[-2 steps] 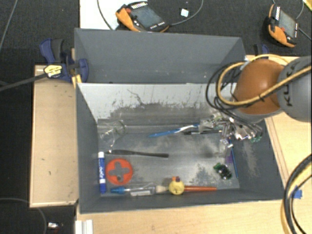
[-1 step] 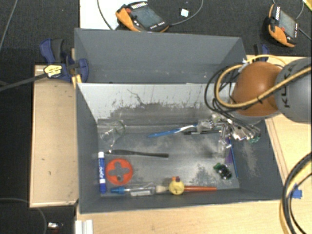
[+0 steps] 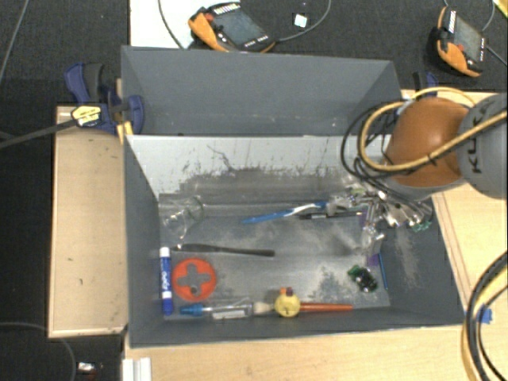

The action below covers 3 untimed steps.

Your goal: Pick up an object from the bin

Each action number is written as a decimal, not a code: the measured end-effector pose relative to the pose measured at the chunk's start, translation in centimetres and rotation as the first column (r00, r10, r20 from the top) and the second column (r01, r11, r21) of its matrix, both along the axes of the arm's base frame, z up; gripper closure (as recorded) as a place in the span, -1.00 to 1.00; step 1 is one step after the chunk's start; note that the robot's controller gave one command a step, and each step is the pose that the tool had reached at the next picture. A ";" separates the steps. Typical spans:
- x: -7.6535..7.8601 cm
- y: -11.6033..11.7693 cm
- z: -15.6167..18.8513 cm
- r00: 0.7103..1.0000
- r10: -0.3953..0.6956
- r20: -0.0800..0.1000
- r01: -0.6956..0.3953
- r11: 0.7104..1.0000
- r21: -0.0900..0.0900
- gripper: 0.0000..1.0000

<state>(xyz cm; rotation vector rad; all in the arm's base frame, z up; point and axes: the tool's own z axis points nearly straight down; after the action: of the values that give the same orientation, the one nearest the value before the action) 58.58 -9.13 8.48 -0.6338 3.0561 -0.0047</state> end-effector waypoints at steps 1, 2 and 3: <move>-0.6 1.2 -1.3 0.985 -0.173 0.006 0.173 0.985 0.007 -1.00; 0.3 -0.3 -1.3 0.999 -0.053 0.006 0.053 0.999 0.001 -1.00; 0.4 2.3 -1.4 0.943 -0.333 0.003 0.332 0.943 0.011 -1.00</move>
Offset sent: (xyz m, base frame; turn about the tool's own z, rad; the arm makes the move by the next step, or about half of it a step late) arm 0.0011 -0.0031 -0.0148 0.0526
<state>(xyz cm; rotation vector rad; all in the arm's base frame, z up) 58.97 -6.83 7.09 -0.1089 3.1131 0.0044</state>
